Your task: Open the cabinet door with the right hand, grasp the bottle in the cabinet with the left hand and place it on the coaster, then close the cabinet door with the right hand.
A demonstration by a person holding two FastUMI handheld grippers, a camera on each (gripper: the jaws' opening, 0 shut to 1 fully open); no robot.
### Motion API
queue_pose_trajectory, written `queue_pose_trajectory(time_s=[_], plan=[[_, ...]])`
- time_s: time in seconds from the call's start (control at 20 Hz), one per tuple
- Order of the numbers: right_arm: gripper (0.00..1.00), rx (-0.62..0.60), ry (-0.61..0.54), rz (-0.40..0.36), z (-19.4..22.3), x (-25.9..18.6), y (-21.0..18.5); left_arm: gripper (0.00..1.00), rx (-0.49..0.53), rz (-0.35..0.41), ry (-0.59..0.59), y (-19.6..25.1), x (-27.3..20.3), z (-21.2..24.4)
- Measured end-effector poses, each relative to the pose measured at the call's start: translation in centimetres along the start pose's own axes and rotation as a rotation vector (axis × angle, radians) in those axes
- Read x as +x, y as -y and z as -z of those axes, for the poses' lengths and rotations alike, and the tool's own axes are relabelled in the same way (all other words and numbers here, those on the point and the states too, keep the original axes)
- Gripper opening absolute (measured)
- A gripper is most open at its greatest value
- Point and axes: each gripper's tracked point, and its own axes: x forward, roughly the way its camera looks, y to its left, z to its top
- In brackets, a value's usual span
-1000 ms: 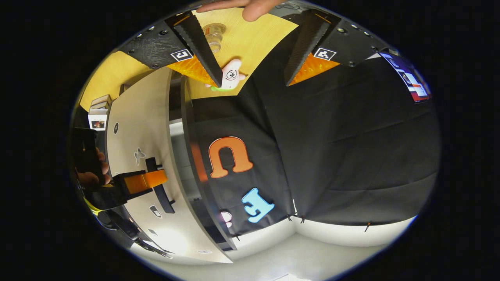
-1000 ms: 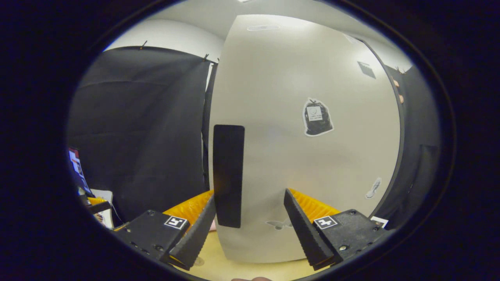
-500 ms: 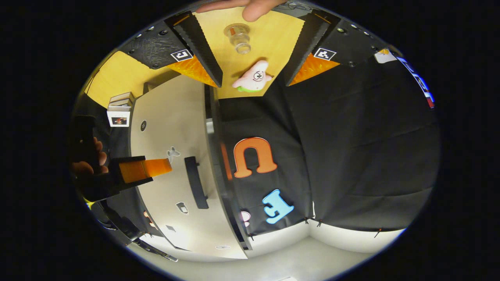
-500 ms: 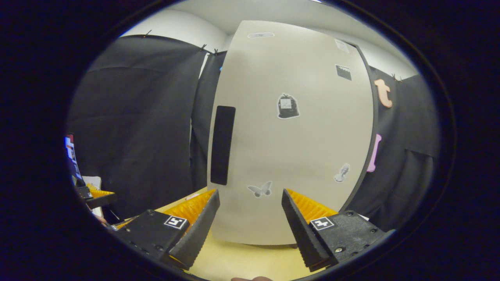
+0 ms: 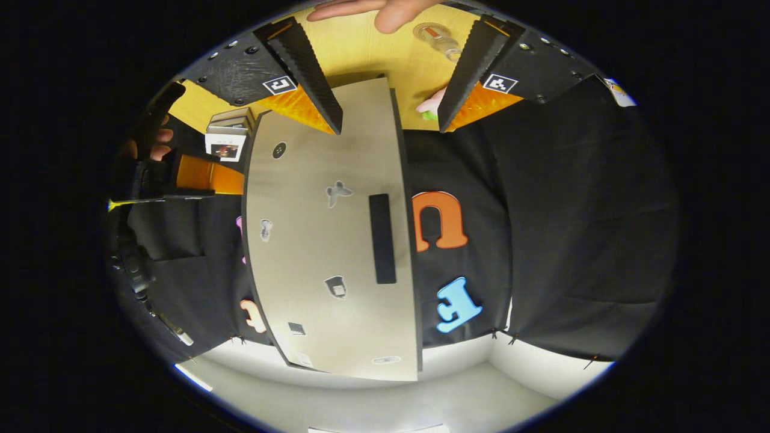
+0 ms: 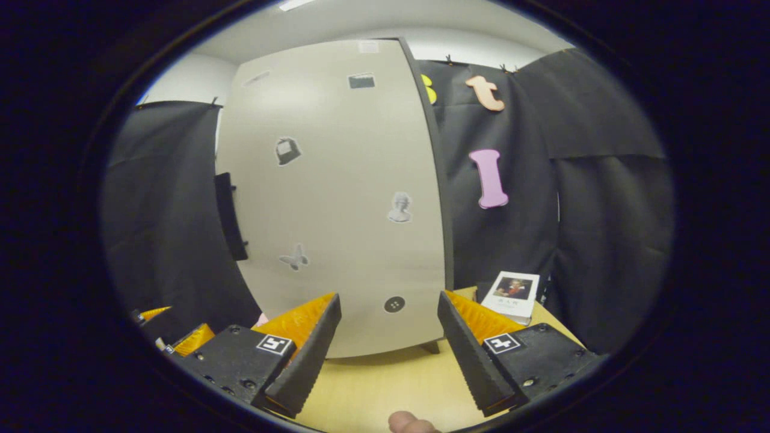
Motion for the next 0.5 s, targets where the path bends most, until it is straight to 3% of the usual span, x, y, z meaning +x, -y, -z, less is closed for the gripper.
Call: queue_pose_trajectory(time_s=[0.1, 0.2, 0.3, 0.5], plan=[[1.0, 0.06, -0.008, 0.052, -0.4, 0.6, 1.5, 0.96, 0.015, 0.043, 0.005, 1.7, 0.1, 0.7], [1.0, 0.094, -0.003, 0.043, -0.3, 0.4, 0.3, 0.96, 0.044, 0.076, 0.022, 2.9, -0.4, 0.4], [1.0, 0.05, 0.001, 0.033, 0.9, -0.4, -1.6, 0.96, 0.06, 0.105, 0.063, 3.5, -1.0, -0.6], [0.99, -0.068, 0.046, -0.002, 1.8, -1.3, -4.2, 0.96, 0.076, 0.092, 0.099, 1.8, -1.3, -1.1]])
